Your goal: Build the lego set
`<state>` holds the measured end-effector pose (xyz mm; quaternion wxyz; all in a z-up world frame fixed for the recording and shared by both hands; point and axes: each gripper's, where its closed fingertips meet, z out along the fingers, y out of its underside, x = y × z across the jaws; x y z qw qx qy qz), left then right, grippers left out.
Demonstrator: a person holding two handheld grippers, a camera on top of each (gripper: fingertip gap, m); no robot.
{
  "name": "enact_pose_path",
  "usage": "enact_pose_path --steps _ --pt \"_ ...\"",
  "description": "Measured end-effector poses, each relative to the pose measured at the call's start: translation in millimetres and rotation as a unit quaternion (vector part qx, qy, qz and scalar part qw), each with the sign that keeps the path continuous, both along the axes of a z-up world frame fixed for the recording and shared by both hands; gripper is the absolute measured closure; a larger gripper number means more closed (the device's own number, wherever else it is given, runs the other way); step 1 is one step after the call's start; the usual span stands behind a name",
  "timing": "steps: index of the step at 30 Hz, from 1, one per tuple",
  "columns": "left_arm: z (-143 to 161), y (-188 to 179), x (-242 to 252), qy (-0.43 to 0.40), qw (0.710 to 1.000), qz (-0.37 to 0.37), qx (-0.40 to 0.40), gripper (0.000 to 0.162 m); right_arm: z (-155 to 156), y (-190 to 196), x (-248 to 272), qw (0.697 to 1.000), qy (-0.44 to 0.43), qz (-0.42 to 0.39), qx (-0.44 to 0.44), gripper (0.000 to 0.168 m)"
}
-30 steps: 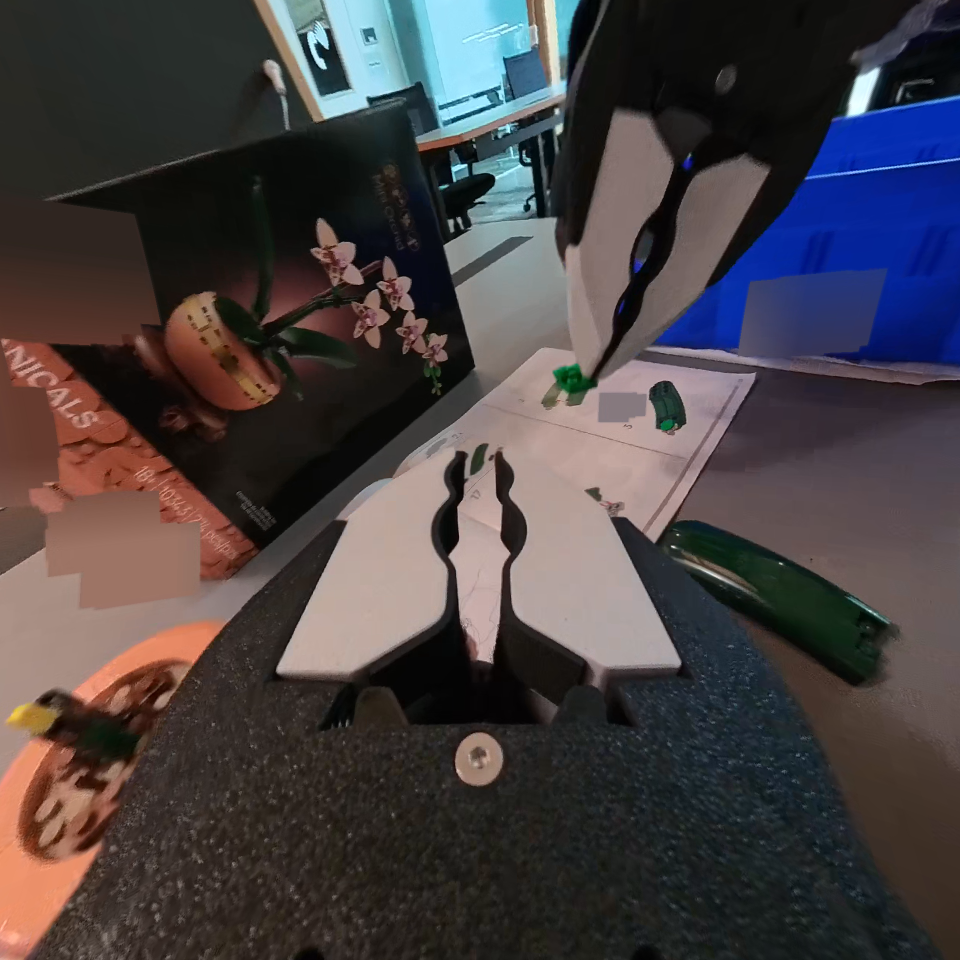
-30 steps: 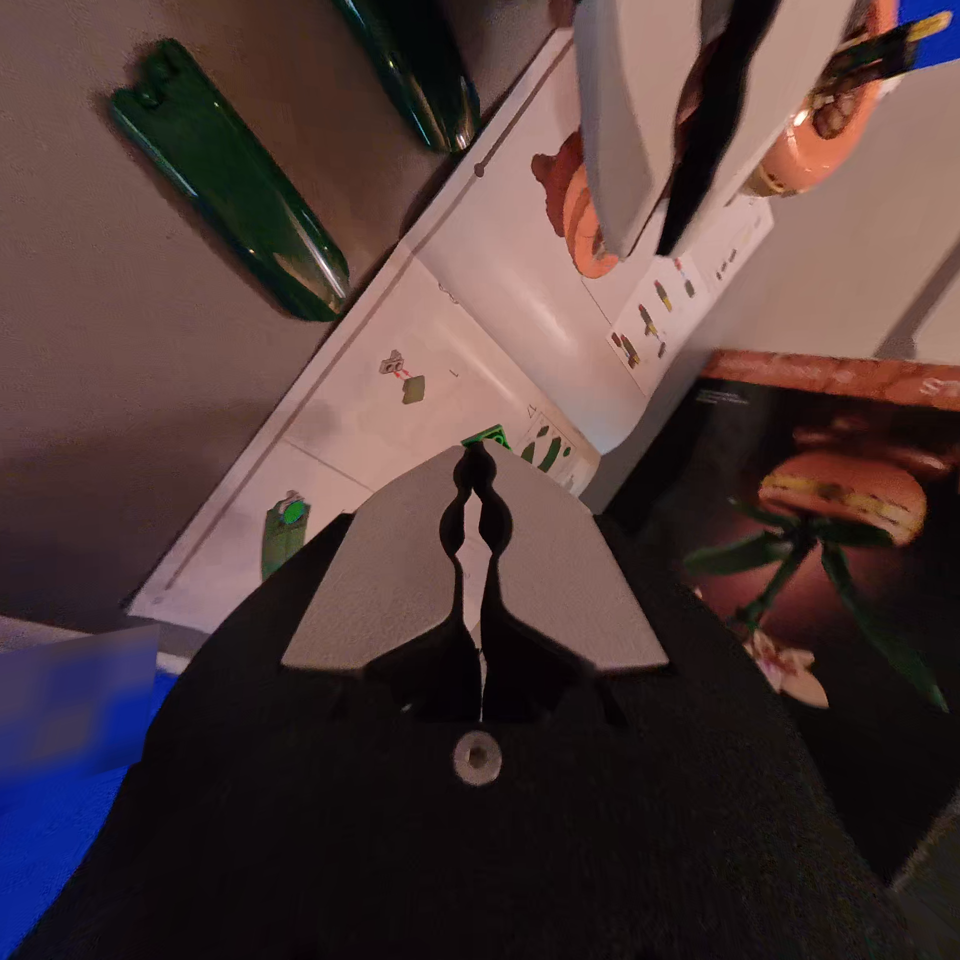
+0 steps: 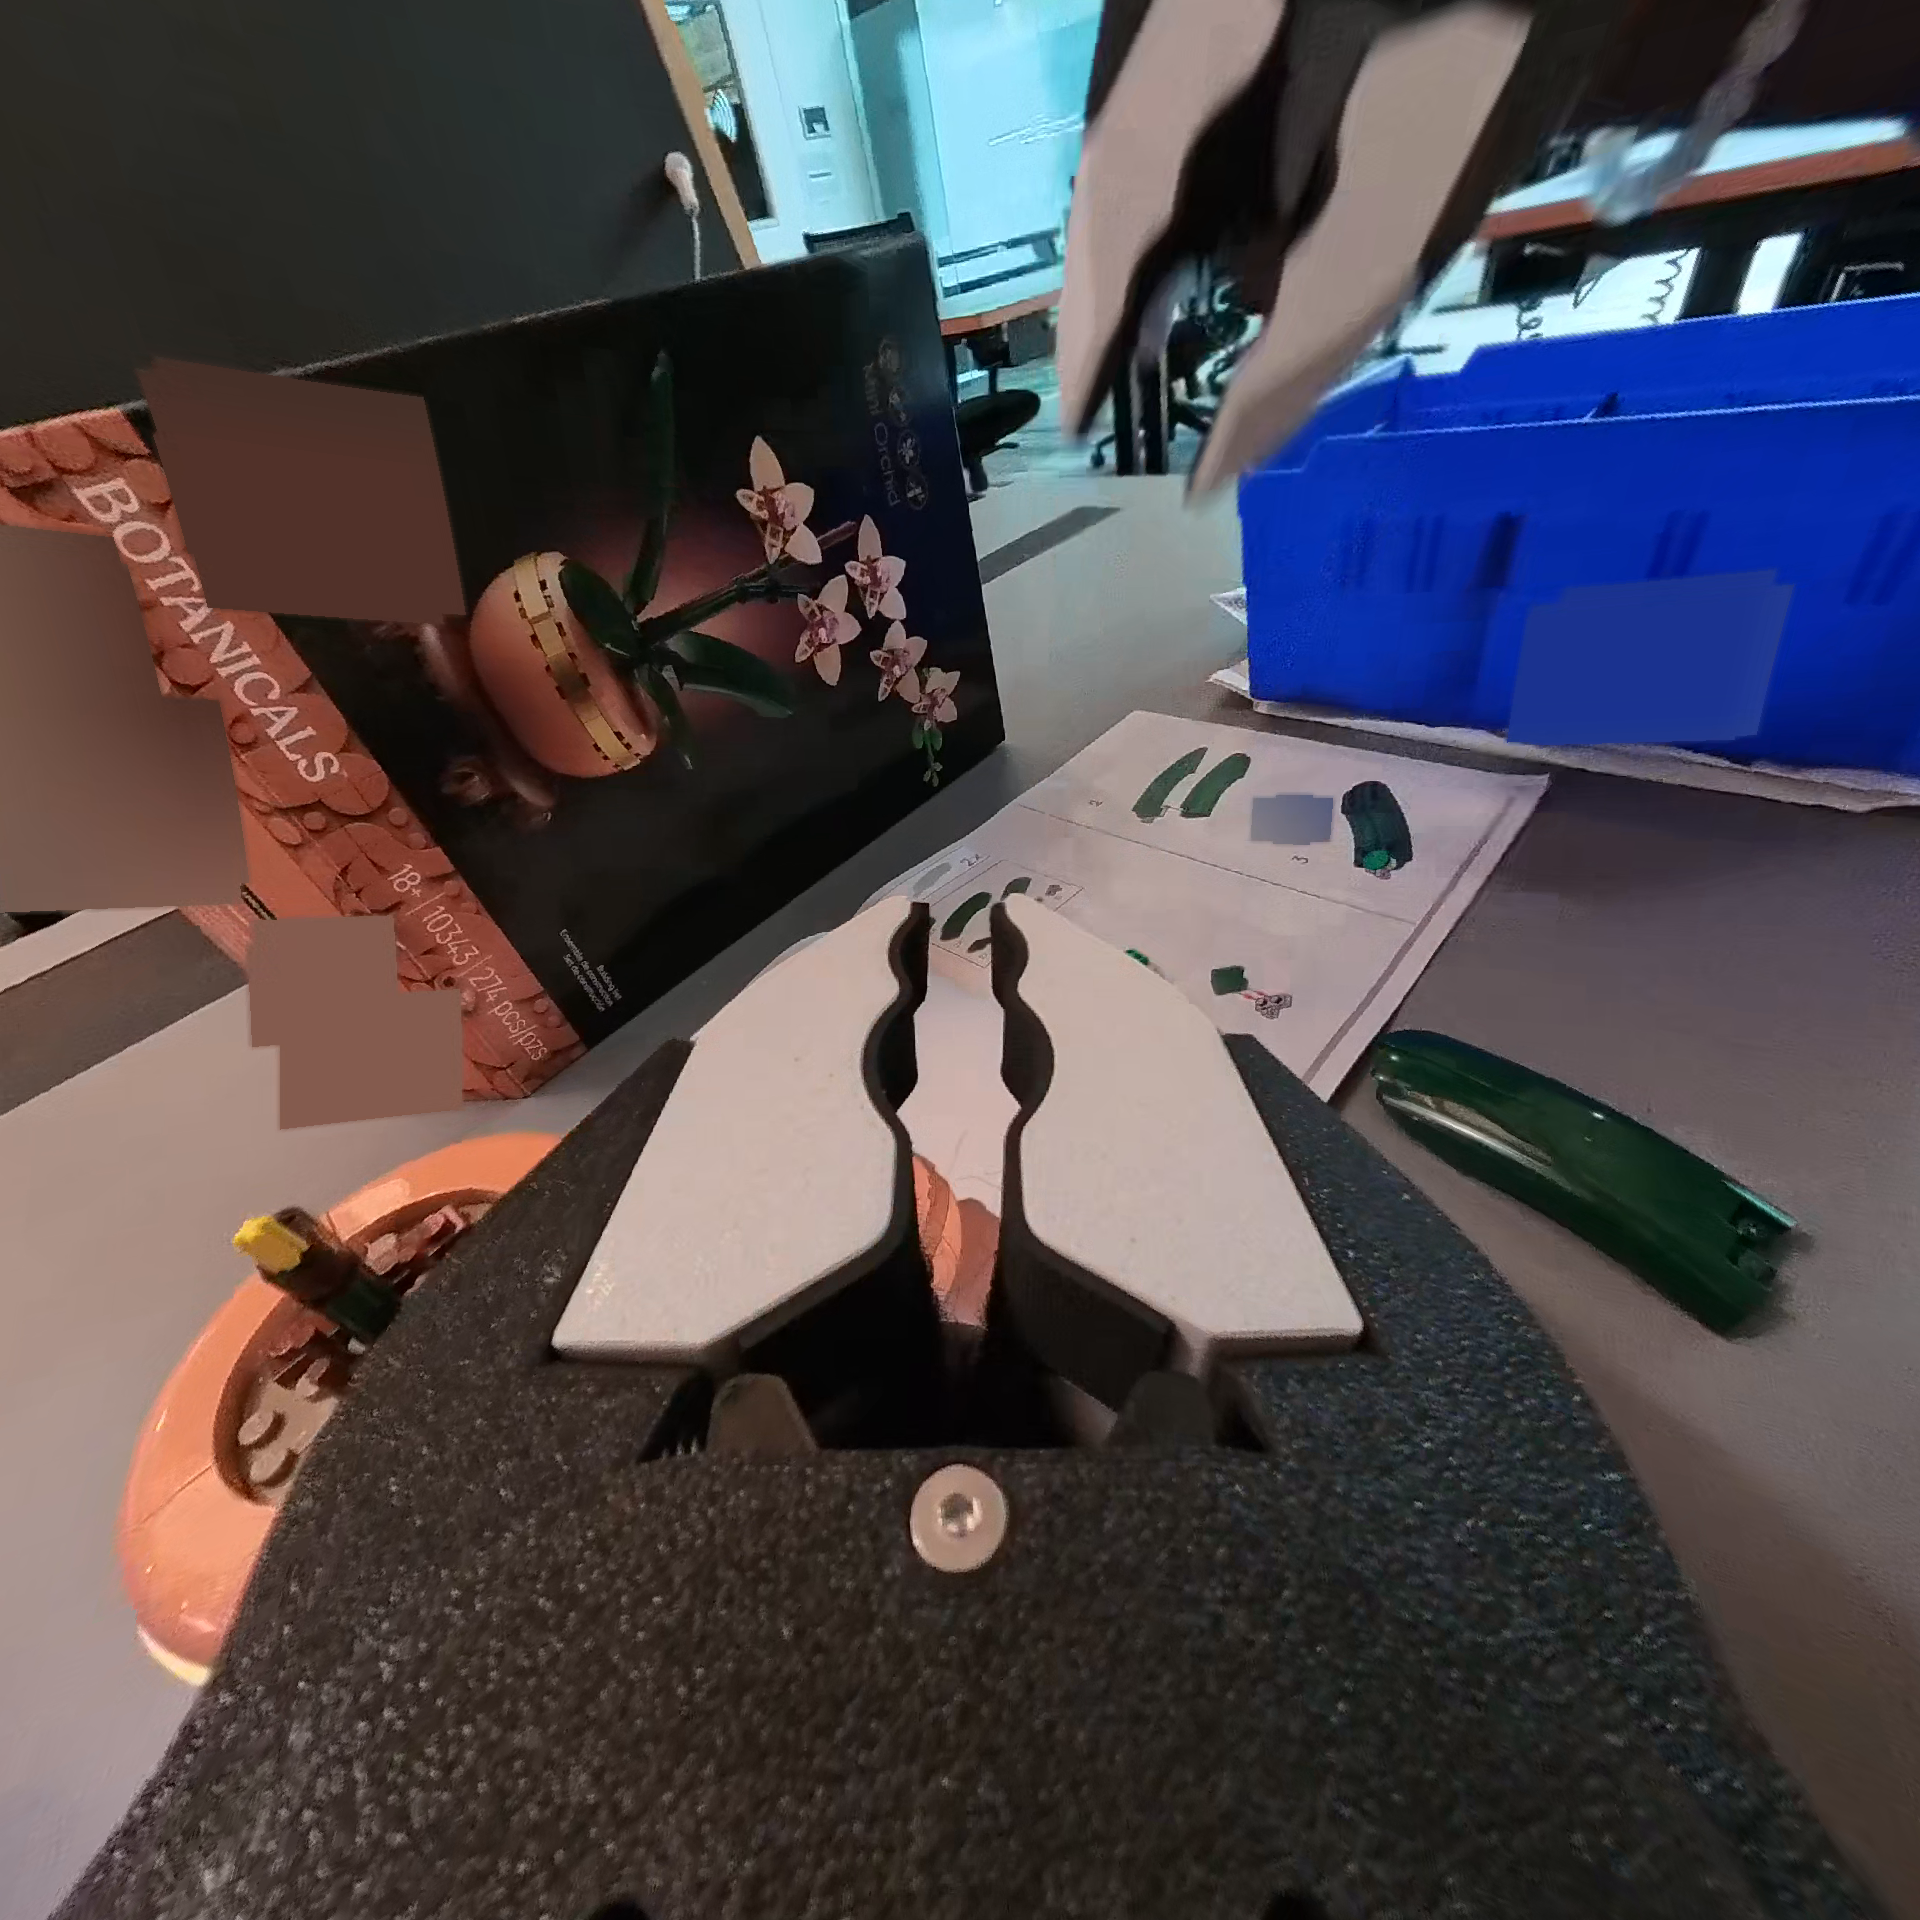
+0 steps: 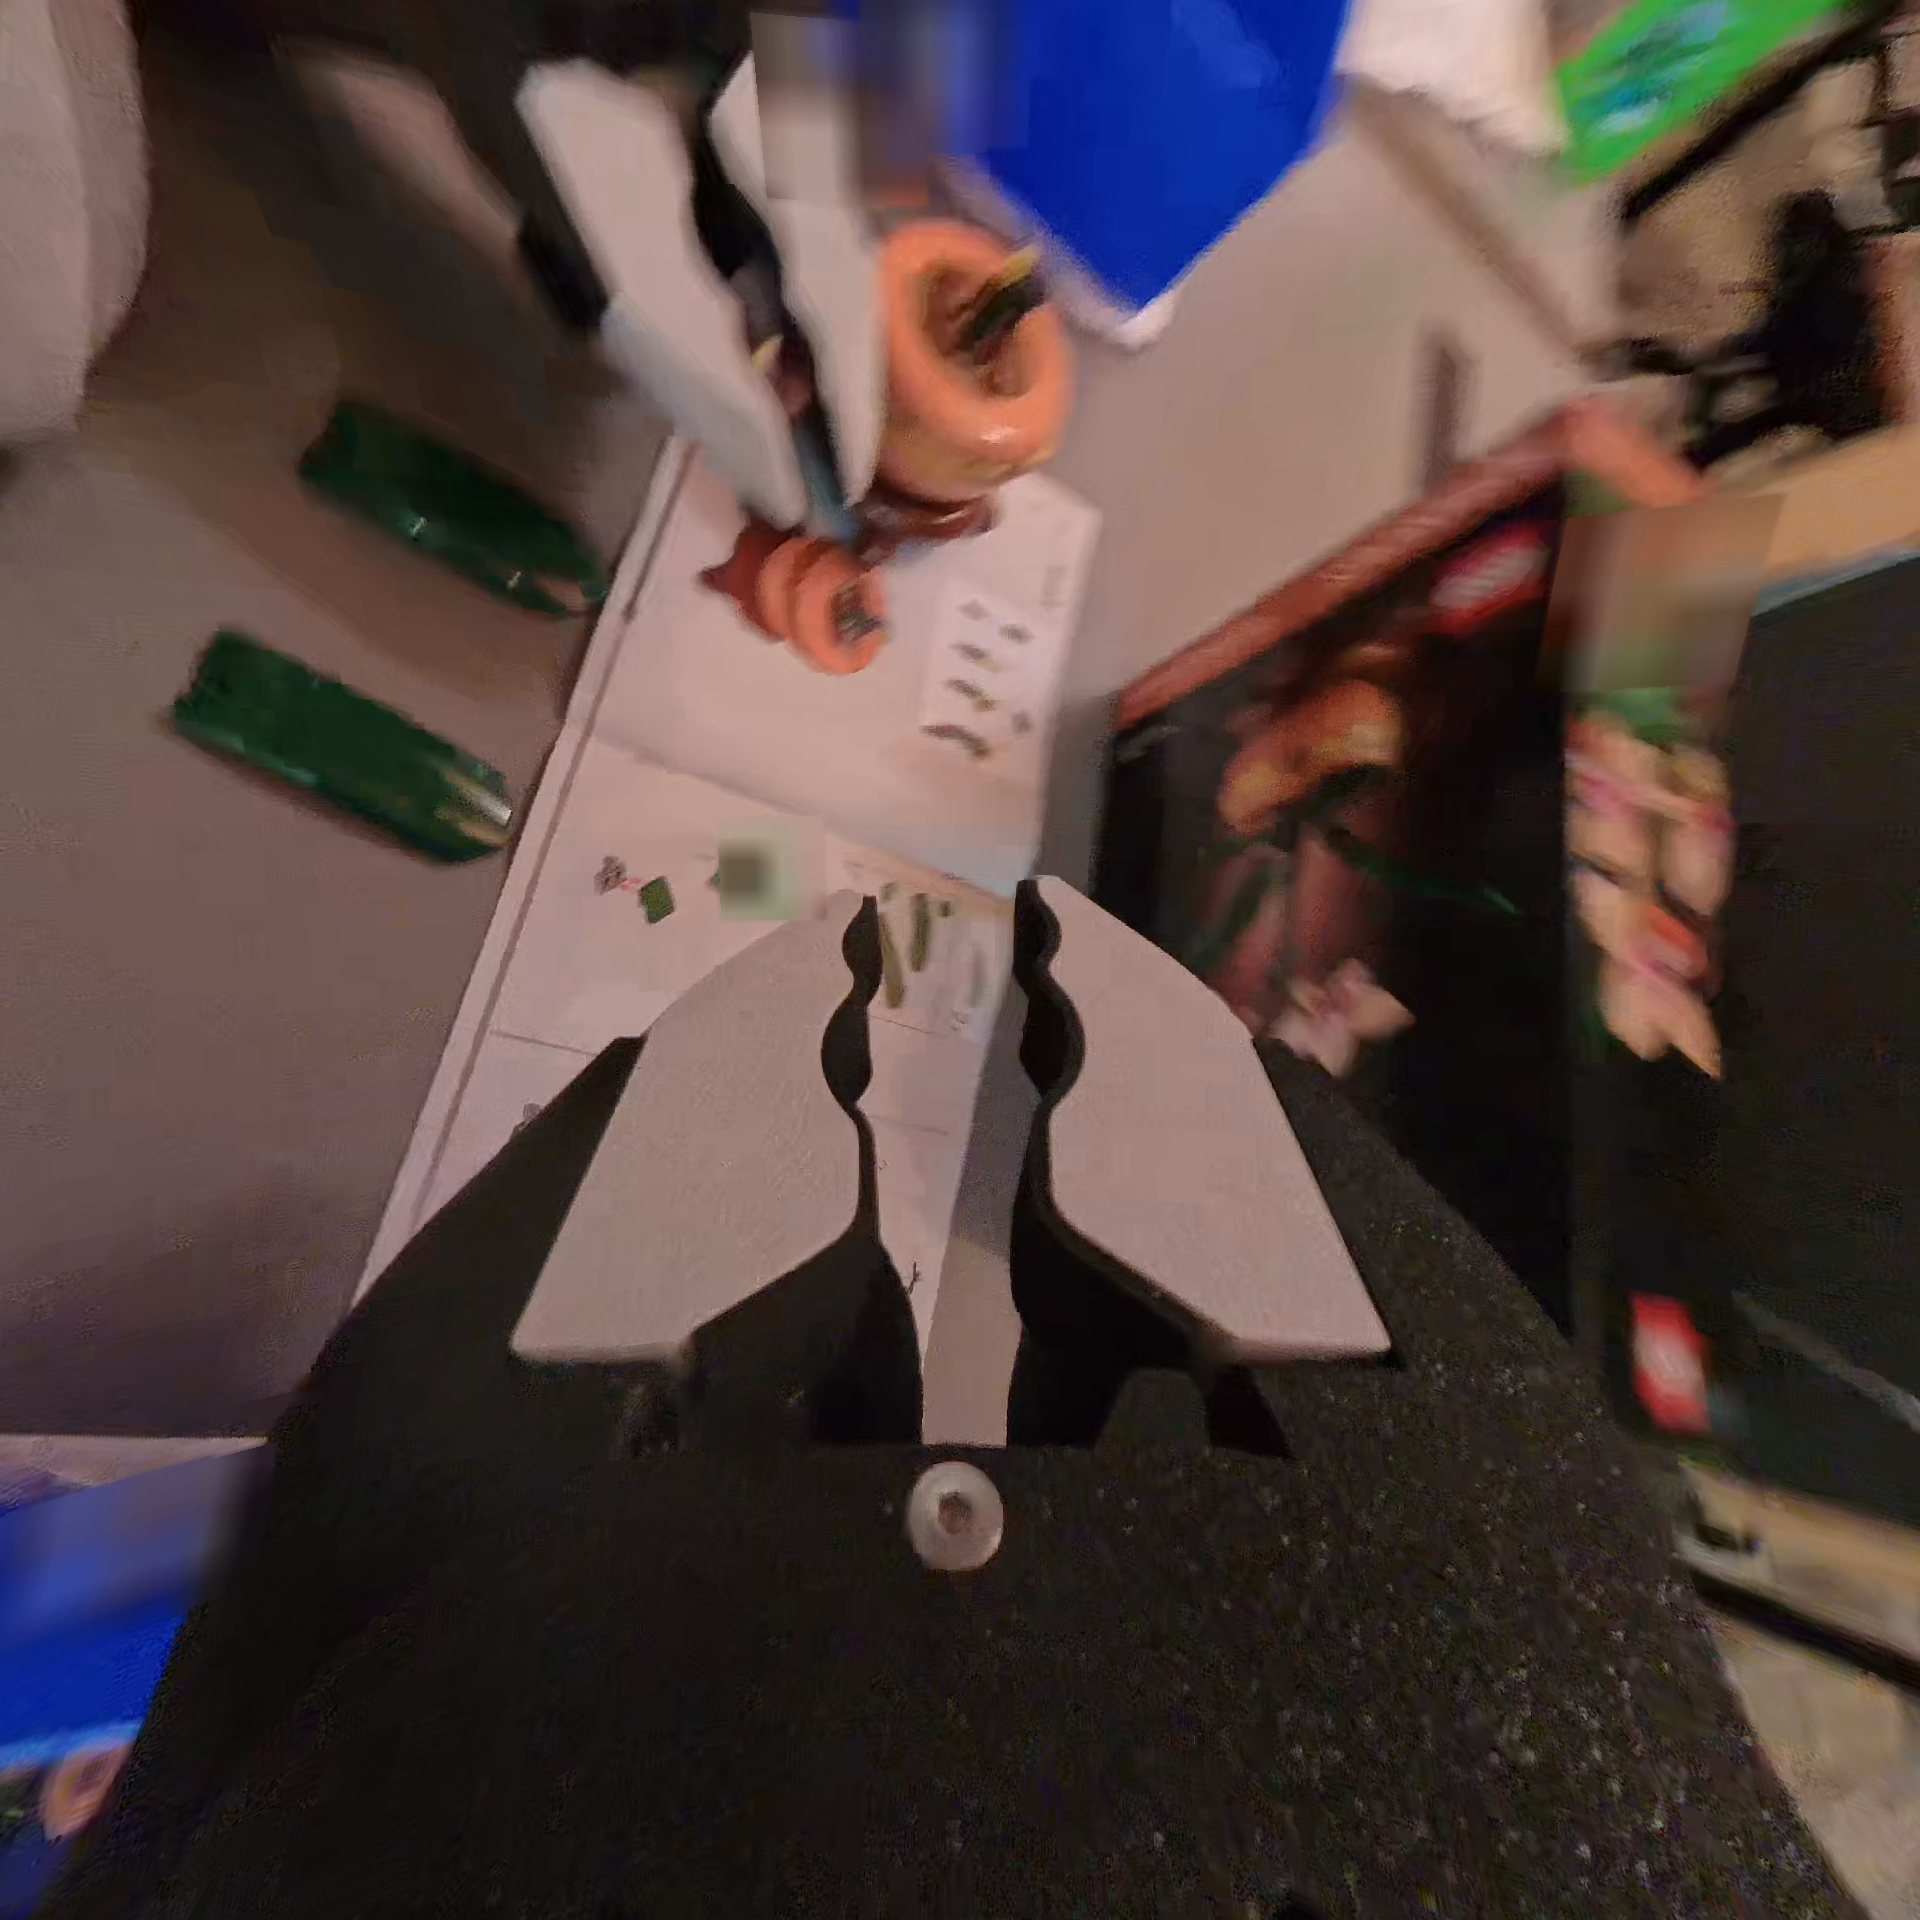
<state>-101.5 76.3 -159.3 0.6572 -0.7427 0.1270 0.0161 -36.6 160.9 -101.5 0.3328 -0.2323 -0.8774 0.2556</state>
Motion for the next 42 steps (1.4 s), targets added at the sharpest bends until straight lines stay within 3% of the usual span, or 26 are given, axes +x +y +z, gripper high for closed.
enact_pose_path --steps 4,8,13,19,25,34,40,42 --pt "2 4 7 0.011 1.000 -0.009 -0.003 0.152 60 52 57 0.986 0.094 -0.129 -0.056 0.147" --pt "4 14 15 0.017 1.000 -0.019 -0.006 0.152 73 102 131 0.962 0.115 -0.241 -0.065 0.148" --pt "4 28 28 0.034 0.999 -0.037 -0.015 0.151 30 144 197 0.939 0.043 -0.337 -0.055 0.152" --pt "0 42 36 0.052 0.997 -0.041 -0.030 0.151 -52 169 214 0.921 -0.157 -0.354 0.044 0.150" --pt "-2 49 34 0.046 0.998 -0.033 -0.040 0.151 -117 199 224 0.849 -0.331 -0.391 0.132 0.150" --pt "-7 53 34 0.038 0.998 -0.038 -0.043 0.151 -140 208 232 0.798 -0.408 -0.395 0.201 0.149" --pt "-8 54 37 0.023 0.998 -0.049 -0.041 0.151 -146 207 233 0.798 -0.422 -0.379 0.202 0.158" --pt "-6 53 39 0.030 0.998 -0.051 -0.037 0.152 -142 209 232 0.803 -0.413 -0.376 0.208 0.168"
